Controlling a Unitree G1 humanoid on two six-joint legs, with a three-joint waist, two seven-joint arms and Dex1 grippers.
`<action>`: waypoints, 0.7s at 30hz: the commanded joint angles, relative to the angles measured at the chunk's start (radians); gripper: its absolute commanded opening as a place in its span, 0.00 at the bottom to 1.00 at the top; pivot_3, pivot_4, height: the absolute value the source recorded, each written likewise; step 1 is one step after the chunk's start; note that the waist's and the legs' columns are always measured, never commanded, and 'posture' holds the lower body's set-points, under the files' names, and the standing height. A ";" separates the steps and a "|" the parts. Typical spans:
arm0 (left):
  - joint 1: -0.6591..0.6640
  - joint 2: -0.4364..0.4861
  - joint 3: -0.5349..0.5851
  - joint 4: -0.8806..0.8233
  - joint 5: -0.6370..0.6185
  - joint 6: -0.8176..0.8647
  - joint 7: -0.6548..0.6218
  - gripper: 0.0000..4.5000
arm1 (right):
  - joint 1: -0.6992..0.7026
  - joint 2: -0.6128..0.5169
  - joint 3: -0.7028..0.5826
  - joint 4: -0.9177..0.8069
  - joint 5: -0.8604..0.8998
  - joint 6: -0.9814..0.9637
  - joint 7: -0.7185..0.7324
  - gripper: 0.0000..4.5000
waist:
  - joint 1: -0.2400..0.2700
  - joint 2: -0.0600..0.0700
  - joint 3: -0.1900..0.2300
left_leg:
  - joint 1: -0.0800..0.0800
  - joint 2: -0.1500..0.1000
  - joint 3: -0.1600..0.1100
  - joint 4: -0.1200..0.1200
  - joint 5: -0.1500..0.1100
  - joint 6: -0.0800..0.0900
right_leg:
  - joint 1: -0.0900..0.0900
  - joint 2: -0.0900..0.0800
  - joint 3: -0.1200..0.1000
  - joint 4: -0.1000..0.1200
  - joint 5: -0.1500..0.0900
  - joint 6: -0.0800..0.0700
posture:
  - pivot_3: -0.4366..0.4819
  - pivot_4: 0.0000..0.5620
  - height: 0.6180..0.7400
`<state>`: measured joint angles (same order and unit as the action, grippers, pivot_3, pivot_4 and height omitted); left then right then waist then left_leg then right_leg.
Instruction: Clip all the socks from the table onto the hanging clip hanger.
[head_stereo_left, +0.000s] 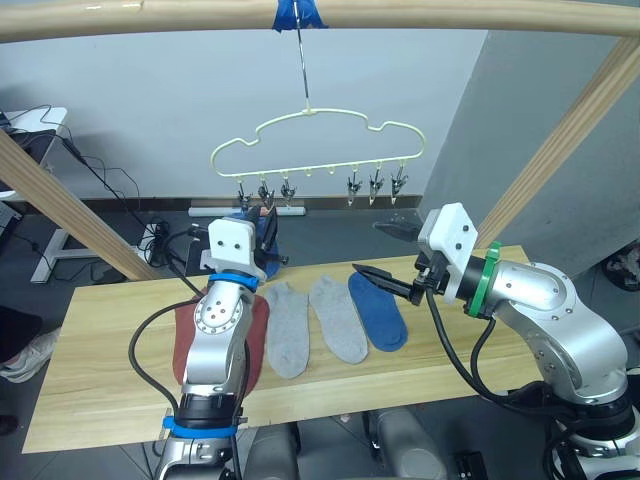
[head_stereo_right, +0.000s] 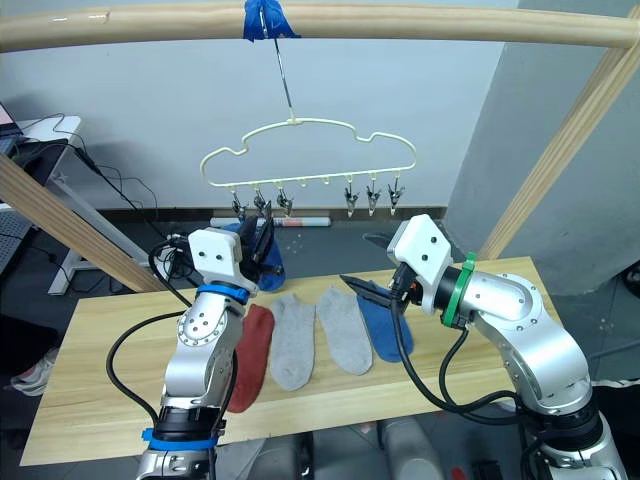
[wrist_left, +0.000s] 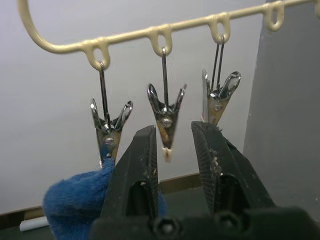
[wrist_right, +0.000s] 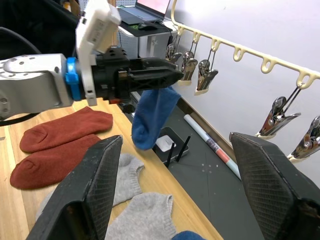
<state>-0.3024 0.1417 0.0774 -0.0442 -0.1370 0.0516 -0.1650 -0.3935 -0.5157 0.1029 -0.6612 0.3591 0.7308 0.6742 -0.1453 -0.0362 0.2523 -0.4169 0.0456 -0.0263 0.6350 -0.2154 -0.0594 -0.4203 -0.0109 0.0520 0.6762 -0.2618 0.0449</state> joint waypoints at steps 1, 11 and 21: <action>-0.039 0.005 0.017 0.015 -0.002 -0.018 0.006 0.27 | -0.005 -0.008 -0.001 -0.024 0.020 -0.016 0.001 0.80 | -0.001 0.000 0.000 | 0.000 0.000 0.000 0.000 0.000 0.000 | 0.000 0.000 0.000 0.000 0.000 0.000 | 0.18 0.44 1.00; -0.075 0.011 0.028 0.049 -0.006 -0.043 -0.007 0.27 | -0.007 -0.011 0.000 -0.024 0.032 -0.015 -0.004 0.80 | -0.001 0.000 0.000 | 0.000 0.000 0.000 -0.001 0.000 0.000 | 0.000 0.000 0.000 -0.001 0.000 0.000 | 0.18 0.44 1.00; -0.116 0.023 0.036 0.065 -0.010 -0.050 -0.020 0.27 | -0.013 -0.005 0.001 -0.019 0.033 -0.019 -0.006 0.80 | 0.000 0.000 0.000 | 0.000 0.000 0.000 -0.001 0.000 0.000 | 0.000 0.000 0.000 -0.001 0.000 0.000 | 0.19 0.44 1.00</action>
<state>-0.3998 0.1566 0.1046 0.0404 -0.1386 0.0275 -0.1836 -0.3947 -0.5208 0.1033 -0.6611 0.3770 0.7307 0.6725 -0.1455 -0.0364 0.2524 -0.4171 0.0457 -0.0260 0.6344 -0.2154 -0.0593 -0.4204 -0.0108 0.0523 0.6747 -0.2618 0.0450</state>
